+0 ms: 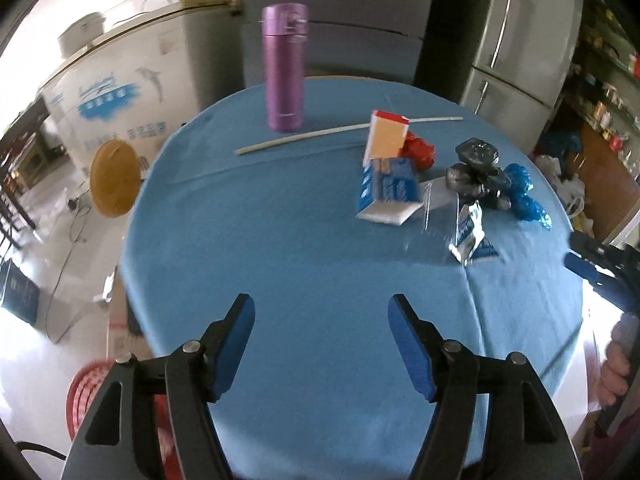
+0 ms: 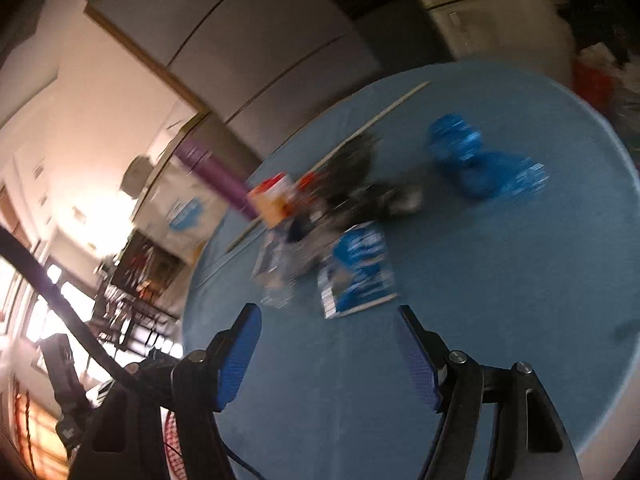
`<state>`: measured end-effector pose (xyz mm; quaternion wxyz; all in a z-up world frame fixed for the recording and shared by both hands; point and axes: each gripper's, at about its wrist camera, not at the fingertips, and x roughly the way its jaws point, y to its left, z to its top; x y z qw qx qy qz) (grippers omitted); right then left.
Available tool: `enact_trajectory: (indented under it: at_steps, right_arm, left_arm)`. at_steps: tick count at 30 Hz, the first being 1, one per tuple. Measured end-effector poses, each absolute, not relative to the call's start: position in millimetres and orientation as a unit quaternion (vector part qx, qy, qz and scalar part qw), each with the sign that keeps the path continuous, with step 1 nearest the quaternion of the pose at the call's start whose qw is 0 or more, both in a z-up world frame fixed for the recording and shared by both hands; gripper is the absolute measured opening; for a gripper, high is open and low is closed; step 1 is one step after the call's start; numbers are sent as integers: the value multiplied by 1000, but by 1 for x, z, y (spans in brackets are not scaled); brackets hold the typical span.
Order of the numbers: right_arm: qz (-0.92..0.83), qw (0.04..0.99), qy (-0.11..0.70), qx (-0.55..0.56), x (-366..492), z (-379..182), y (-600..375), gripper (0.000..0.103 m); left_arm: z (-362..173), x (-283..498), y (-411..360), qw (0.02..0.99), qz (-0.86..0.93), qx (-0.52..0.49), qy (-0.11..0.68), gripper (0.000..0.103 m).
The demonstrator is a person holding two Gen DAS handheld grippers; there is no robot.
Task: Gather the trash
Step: 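Grasp the blue plastic bag with the right tool while the left tool approaches the clear tray, then grasp the clear plastic tray edge with the left tool while the right tool holds the bag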
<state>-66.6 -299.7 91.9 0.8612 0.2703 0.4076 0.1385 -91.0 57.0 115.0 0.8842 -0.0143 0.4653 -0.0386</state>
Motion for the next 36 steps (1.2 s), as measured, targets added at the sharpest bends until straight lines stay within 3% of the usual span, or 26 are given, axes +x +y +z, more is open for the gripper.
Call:
enact_trajectory:
  at_steps: [14, 24, 25, 26, 27, 36]
  right_arm:
    - [43, 887, 404, 219, 20, 82, -383, 72]
    - [38, 884, 439, 157, 106, 53, -379, 72]
    - [40, 879, 449, 155, 111, 45, -378, 69]
    - [42, 875, 455, 159, 113, 39, -377, 60]
    - [50, 872, 455, 173, 113, 35, -378, 58]
    - [40, 887, 407, 214, 55, 59, -390, 54]
  left_arm:
    - [88, -15, -48, 854, -110, -2, 509, 71]
    - [56, 21, -59, 836, -108, -46, 535, 70]
    - [53, 22, -61, 834, -111, -52, 538, 64]
    - [50, 23, -62, 833, -111, -54, 540, 58]
    - [47, 25, -63, 829, -113, -55, 545, 50]
    - [53, 6, -49, 834, -132, -77, 530, 46]
